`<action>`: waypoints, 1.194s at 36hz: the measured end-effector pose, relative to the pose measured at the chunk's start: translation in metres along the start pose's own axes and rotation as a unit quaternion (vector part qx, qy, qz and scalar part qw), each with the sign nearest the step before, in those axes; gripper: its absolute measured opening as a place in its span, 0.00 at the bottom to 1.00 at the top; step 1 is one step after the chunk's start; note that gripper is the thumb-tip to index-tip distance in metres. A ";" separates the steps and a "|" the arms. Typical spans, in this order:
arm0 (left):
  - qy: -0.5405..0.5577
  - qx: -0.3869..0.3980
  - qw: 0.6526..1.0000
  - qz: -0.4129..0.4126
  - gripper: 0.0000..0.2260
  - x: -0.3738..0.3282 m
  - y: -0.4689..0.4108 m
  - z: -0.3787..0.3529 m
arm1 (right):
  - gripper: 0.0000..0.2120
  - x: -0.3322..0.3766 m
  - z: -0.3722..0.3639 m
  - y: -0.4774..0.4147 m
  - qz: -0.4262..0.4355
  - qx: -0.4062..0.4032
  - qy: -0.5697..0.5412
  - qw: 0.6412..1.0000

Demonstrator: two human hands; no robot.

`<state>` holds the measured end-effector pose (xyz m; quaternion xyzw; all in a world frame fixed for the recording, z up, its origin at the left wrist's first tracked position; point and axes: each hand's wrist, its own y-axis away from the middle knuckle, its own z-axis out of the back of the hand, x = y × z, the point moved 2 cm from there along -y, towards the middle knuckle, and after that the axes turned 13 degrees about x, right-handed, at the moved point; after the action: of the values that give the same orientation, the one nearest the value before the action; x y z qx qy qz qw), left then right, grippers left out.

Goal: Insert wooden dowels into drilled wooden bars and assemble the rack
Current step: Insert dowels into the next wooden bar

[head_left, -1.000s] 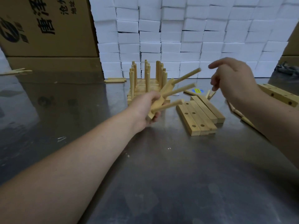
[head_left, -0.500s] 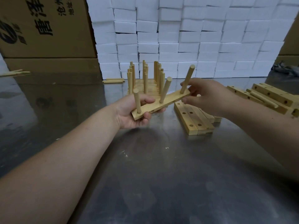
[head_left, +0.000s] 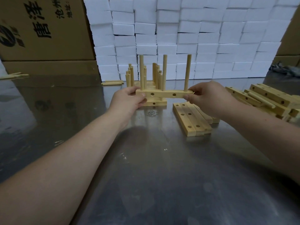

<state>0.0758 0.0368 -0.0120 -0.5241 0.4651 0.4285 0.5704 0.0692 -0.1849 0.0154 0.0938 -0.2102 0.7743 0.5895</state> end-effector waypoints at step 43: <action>-0.537 -0.058 0.836 0.094 0.07 0.027 -0.017 0.045 | 0.16 0.014 -0.024 0.013 0.041 0.098 0.083 0.991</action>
<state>0.1011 0.0800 -0.0348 -0.1977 0.1071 0.7200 0.6565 0.0550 -0.1654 -0.0038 0.0782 -0.0874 0.8195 0.5610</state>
